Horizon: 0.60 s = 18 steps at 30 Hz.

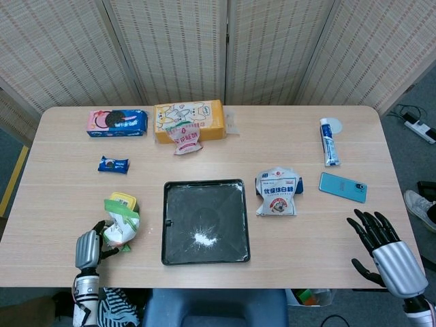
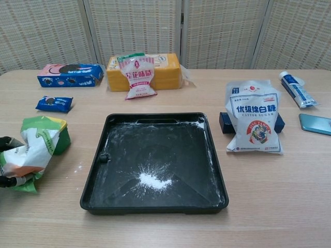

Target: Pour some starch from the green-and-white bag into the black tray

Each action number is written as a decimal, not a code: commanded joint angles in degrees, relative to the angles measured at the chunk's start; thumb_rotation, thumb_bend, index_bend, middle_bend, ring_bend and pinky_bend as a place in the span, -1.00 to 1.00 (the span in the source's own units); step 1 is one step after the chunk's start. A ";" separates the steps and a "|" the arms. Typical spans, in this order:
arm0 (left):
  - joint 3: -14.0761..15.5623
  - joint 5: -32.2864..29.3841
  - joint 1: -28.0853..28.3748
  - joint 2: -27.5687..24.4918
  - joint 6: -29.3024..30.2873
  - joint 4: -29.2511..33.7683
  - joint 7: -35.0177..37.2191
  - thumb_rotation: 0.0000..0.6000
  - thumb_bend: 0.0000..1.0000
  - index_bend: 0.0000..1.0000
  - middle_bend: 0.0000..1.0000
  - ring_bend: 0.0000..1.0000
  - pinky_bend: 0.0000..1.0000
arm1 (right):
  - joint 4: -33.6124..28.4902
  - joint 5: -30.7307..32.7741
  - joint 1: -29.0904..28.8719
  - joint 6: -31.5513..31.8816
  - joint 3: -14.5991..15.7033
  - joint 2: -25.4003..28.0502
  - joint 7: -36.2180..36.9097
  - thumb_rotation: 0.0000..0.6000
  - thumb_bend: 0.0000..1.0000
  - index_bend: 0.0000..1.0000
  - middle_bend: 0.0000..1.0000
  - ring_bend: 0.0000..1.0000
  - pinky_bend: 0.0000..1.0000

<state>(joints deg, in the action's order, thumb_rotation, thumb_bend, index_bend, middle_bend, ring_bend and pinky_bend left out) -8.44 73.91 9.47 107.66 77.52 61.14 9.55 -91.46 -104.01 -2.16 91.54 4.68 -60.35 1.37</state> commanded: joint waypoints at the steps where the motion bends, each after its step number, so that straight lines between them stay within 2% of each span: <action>1: 0.22 -0.21 -0.03 -1.38 -0.96 1.79 -0.36 1.00 -0.57 -1.00 -0.71 0.78 0.89 | -0.09 0.04 -0.08 -0.20 -0.01 -0.02 -0.16 1.00 -0.38 -1.00 -1.00 -1.00 -1.00; 9: 0.94 0.27 -0.77 -4.91 -1.07 6.74 -1.17 1.00 -0.61 -1.00 -1.00 0.78 0.89 | -0.25 0.18 -0.08 -0.27 -0.09 -0.03 -0.37 1.00 -0.38 -1.00 -1.00 -1.00 -1.00; 12: 1.27 1.32 -1.32 -6.89 0.28 9.07 -1.31 1.00 -0.61 -1.00 -1.00 0.78 0.89 | -0.23 0.17 0.00 -0.05 -0.14 -0.03 -0.32 1.00 -0.38 -1.00 -1.00 -1.00 -1.00; 18: 4.47 4.79 -2.59 -11.17 2.32 15.46 -4.12 1.00 -0.64 -1.00 -1.00 0.75 0.88 | -0.36 0.33 -0.06 -0.28 -0.23 -0.12 -0.65 1.00 -0.38 -1.00 -1.00 -1.00 -1.00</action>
<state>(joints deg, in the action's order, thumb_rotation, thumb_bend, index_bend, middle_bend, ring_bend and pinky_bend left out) -5.15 77.42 7.46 97.93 78.97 74.57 6.53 -91.81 -103.68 -2.22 91.25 4.45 -60.46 0.74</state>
